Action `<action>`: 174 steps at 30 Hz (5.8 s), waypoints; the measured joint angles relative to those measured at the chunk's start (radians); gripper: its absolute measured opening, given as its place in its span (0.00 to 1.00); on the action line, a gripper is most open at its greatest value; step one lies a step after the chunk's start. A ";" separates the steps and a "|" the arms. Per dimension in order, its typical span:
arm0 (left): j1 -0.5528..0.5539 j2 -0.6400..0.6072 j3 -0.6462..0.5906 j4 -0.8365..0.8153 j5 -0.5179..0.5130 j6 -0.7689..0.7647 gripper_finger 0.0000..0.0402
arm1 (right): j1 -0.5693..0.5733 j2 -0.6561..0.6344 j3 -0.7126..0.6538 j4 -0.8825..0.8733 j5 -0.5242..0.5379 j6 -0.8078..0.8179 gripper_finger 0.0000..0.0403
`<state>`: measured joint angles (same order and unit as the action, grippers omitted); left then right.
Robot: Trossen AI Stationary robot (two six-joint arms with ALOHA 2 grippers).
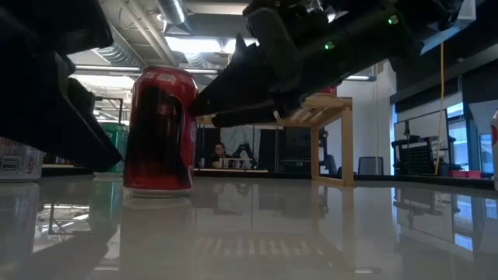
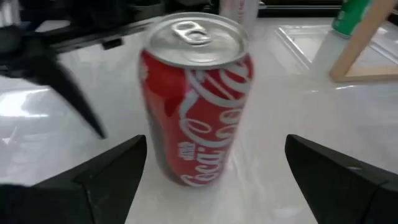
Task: Place canned beverage on shelf
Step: Put the red white soda can on the shelf
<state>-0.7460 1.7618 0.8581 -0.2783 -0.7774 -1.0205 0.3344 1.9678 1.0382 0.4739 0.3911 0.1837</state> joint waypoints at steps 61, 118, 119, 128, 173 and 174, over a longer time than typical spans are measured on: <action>-0.019 0.027 0.000 -0.014 0.062 0.056 0.95 | -0.051 0.001 0.000 -0.007 -0.115 0.021 0.95; -0.079 -0.350 0.031 0.023 0.116 0.189 0.95 | 0.009 -0.080 0.000 -0.049 -0.072 -0.080 0.95; -0.079 -0.361 0.032 0.040 0.108 0.193 0.95 | 0.022 -0.102 0.001 -0.077 -0.054 -0.086 0.95; 0.022 -0.384 0.032 0.075 0.106 0.270 0.95 | 0.179 -0.293 0.001 -0.365 0.135 -0.089 0.95; 0.156 -0.308 0.128 -0.143 0.222 0.334 0.91 | 0.287 -0.323 0.000 -0.476 0.290 -0.035 0.95; 0.151 -0.308 0.153 -0.166 0.220 0.349 0.91 | 0.287 -0.323 0.000 -0.476 0.290 -0.035 0.95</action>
<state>-0.5954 1.4537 1.0114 -0.4439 -0.5571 -0.6711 0.6216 1.6447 1.0386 -0.0021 0.6807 0.1486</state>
